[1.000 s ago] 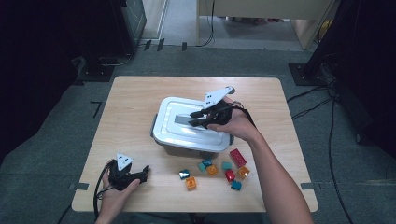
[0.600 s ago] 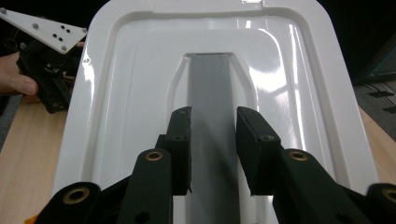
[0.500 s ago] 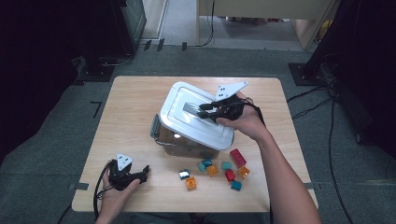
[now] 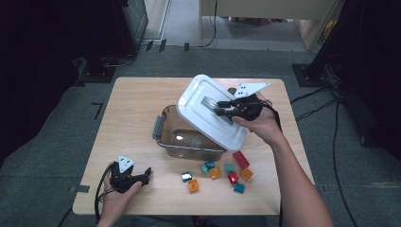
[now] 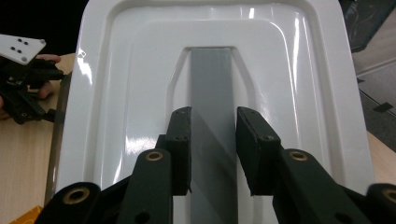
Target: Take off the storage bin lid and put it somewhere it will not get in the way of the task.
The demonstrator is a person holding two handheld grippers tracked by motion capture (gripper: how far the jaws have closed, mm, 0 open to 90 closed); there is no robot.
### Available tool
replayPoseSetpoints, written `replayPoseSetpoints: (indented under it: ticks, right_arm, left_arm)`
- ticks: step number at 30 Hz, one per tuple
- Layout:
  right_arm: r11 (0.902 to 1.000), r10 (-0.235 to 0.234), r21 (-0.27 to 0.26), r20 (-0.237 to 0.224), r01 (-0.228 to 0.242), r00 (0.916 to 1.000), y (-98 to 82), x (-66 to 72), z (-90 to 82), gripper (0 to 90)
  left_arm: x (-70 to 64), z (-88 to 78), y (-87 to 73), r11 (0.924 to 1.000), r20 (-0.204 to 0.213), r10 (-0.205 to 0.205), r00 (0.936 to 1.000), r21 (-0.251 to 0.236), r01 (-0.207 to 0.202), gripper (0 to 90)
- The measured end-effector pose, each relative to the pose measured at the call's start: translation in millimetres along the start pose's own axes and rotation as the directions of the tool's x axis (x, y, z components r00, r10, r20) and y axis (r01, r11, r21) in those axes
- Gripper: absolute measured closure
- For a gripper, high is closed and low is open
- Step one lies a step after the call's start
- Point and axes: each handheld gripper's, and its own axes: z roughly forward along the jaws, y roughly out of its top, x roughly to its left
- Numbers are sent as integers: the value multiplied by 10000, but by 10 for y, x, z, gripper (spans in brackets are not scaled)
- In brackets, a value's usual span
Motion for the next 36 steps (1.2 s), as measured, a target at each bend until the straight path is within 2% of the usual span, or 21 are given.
replayPoseSetpoints:
  ticks: [7, 9, 12, 13, 17, 29, 36]
  right_arm:
    - [9973, 727, -9, 713, -728, 9948, -219, -113, -98, 683]
    - [9967, 811, -29, 822, -811, 9933, -247, -126, -115, 683]
    - [9945, 1044, -135, 1066, -1036, 9888, -337, -170, -166, 682]
    - [9926, 1216, -143, 1239, -1207, 9848, -402, -193, -203, 682]
    - [9902, 1391, -302, 1426, -1362, 9800, -496, -224, -259, 683]
    - [9720, 2346, -640, 2117, -2260, 9488, -927, -314, -438, 683]
    - [9594, 2812, -886, 2288, -2677, 9320, -1181, -369, -523, 683]
  left_arm:
    - [-1, 0, 0, 10000, -4, 0, 10000, 5, 0, 134]
    - [-1, 0, 0, 10000, -4, 0, 10000, 3, 0, 133]
    - [-2, 0, 0, 10000, 1, -17, 10000, 1, 17, 133]
    - [-2, 0, 0, 10000, 1, -20, 10000, 4, 20, 133]
    - [-2, 0, 0, 10000, 4, -19, 10000, 5, 19, 133]
    - [-3, 0, 1, 10000, -6, -19, 10000, 12, 19, 133]
    - [-4, 0, 1, 10000, -10, -19, 10000, 11, 19, 134]
